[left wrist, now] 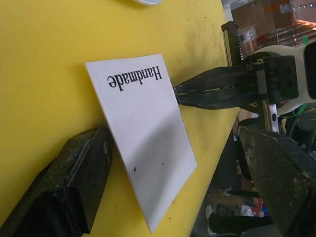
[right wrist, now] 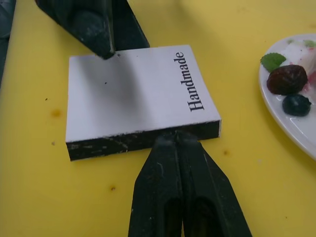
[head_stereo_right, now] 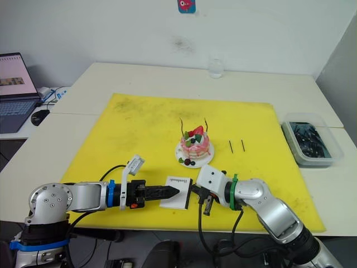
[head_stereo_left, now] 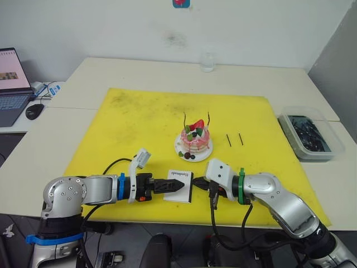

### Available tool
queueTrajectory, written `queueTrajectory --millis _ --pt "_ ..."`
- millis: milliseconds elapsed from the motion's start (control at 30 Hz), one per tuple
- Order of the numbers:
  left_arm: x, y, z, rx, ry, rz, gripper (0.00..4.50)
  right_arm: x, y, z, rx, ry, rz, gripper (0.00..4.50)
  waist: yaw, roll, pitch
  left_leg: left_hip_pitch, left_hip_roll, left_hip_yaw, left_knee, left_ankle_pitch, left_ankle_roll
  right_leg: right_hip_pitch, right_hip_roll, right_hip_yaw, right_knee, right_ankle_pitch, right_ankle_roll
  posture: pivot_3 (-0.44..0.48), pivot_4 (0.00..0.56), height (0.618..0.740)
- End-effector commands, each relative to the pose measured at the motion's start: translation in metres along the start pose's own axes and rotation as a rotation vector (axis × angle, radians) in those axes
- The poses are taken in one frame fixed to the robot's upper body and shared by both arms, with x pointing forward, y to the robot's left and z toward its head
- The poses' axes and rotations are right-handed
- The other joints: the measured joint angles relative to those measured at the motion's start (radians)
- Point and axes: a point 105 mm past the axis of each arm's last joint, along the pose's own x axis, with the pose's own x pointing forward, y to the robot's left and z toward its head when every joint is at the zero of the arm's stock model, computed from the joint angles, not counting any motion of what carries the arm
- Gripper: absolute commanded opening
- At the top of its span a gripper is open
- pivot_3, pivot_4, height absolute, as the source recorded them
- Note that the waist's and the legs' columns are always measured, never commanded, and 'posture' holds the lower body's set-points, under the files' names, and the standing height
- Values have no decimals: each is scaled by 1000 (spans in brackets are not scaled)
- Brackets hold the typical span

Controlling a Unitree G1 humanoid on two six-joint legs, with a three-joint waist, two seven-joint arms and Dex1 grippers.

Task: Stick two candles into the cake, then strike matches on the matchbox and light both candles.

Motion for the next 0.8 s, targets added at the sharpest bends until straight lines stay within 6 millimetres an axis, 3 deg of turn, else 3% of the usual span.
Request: queueTrajectory --millis 33,467,800 --pt "8 -1 -11 -14 46 -10 4500 0 1 13 -16 -42 14 60 0 0 0 0 0 0 0 0 0 0 0 0 0 0 0 0 150 740" --pt "11 6 -12 4 53 34 4500 4 3 17 1 -60 23 60 0 0 0 0 0 0 0 0 0 0 0 0 0 0 0 0 150 740" --pt "11 18 -12 31 23 107 1489 -13 -13 17 25 -52 -62 0 0 0 0 0 0 0 0 0 0 0 -1 0 0 0 -1 0 150 740"
